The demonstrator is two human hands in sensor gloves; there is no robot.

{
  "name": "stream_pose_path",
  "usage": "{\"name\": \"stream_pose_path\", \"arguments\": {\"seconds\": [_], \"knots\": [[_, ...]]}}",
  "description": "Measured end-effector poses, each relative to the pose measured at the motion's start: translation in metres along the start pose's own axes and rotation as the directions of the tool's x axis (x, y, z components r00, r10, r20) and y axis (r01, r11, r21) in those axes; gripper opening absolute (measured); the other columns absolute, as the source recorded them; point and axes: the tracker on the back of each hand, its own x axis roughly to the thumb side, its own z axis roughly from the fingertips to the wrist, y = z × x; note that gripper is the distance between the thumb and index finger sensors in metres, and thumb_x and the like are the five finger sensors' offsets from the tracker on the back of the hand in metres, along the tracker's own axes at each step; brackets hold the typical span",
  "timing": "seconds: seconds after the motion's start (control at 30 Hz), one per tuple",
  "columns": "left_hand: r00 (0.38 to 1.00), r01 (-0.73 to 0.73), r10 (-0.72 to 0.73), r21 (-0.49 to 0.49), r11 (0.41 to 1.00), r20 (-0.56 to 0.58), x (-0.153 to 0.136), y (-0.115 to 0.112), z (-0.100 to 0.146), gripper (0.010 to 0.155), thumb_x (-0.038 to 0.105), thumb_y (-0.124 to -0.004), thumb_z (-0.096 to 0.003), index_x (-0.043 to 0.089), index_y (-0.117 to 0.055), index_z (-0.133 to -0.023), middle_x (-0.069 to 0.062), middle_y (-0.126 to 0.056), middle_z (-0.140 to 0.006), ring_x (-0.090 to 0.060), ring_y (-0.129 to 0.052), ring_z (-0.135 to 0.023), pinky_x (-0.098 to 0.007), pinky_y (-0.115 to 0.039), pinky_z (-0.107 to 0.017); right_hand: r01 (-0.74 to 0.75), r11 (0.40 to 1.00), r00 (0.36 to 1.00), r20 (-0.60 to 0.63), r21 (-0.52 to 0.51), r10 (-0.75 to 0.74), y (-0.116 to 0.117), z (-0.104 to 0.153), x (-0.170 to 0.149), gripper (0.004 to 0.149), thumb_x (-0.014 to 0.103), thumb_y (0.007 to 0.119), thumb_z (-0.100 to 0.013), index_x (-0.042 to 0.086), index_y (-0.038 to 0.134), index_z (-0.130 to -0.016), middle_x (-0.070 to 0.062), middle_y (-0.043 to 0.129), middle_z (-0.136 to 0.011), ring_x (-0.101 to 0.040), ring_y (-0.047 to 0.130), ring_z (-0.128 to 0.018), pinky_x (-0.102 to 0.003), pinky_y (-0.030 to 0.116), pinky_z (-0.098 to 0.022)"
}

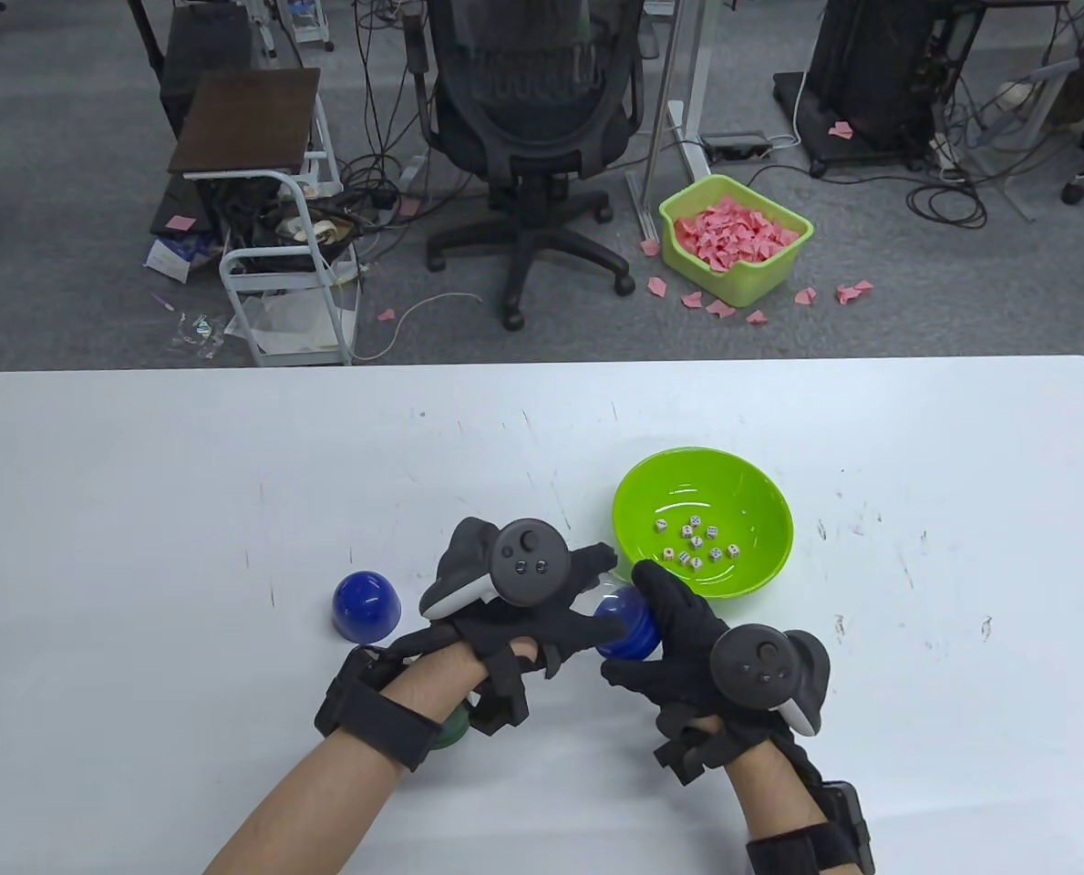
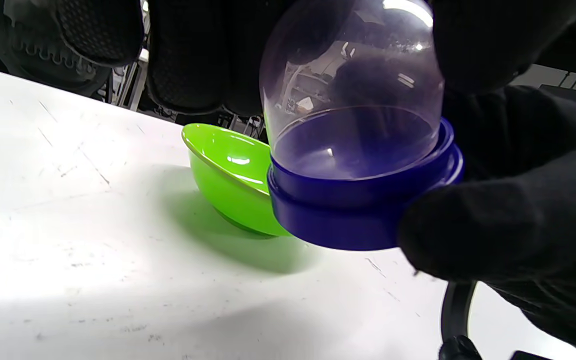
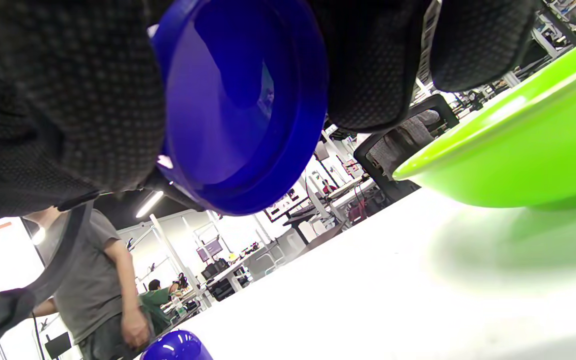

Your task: Pour dice into bowl

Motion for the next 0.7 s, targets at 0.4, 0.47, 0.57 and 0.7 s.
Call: {"name": "stream_pose_path", "arguments": {"seconds": [0.4,0.47,0.57,0.7], "knots": [[1.0,-0.004,0.004,-0.011,1.0,0.0,-0.001,0.012,0.008,0.083,0.066,-0.075,-0.0424,0.023,-0.05,-0.109,-0.014,-0.077,-0.105,-0.039,-0.08,-0.092,-0.061,-0.064,-0.073,0.029,0.999,1.0,0.002,-0.021,-0.029,-0.003,0.0,-0.002,0.097,0.044,0.102,-0.03,0.001,0.055,-0.104,-0.027,0.07,-0.105,-0.046,0.089,-0.07,-0.07,0.07,-0.059],[1.0,0.018,-0.017,0.013,1.0,-0.019,-0.007,0.023,0.015,0.083,0.066,-0.075,-0.0427,0.023,-0.05,-0.11,-0.014,-0.076,-0.105,-0.04,-0.079,-0.092,-0.061,-0.064,-0.073,0.036,0.999,0.999,-0.005,-0.03,-0.037,-0.004,0.001,-0.003,0.097,0.044,0.102,-0.031,0.001,0.055,-0.104,-0.027,0.07,-0.105,-0.046,0.089,-0.07,-0.07,0.07,-0.059],[0.995,0.062,-0.058,0.042,0.997,-0.082,-0.024,0.04,0.028,0.082,0.065,-0.075,-0.0431,0.024,-0.051,-0.109,-0.014,-0.075,-0.106,-0.04,-0.079,-0.093,-0.062,-0.063,-0.073,0.041,0.999,0.999,-0.008,-0.035,-0.042,-0.005,0.001,-0.004,0.097,0.044,0.101,-0.031,0.001,0.055,-0.104,-0.027,0.07,-0.105,-0.046,0.089,-0.071,-0.07,0.07,-0.059],[0.971,0.128,-0.114,0.052,0.99,-0.212,-0.059,0.053,0.044,0.082,0.064,-0.076,-0.0432,0.024,-0.051,-0.11,-0.014,-0.074,-0.107,-0.041,-0.077,-0.094,-0.062,-0.062,-0.074,0.037,0.999,0.999,-0.008,-0.032,-0.038,-0.005,0.001,-0.004,0.096,0.044,0.101,-0.031,0.001,0.055,-0.104,-0.027,0.069,-0.105,-0.046,0.089,-0.071,-0.07,0.07,-0.059]]}}
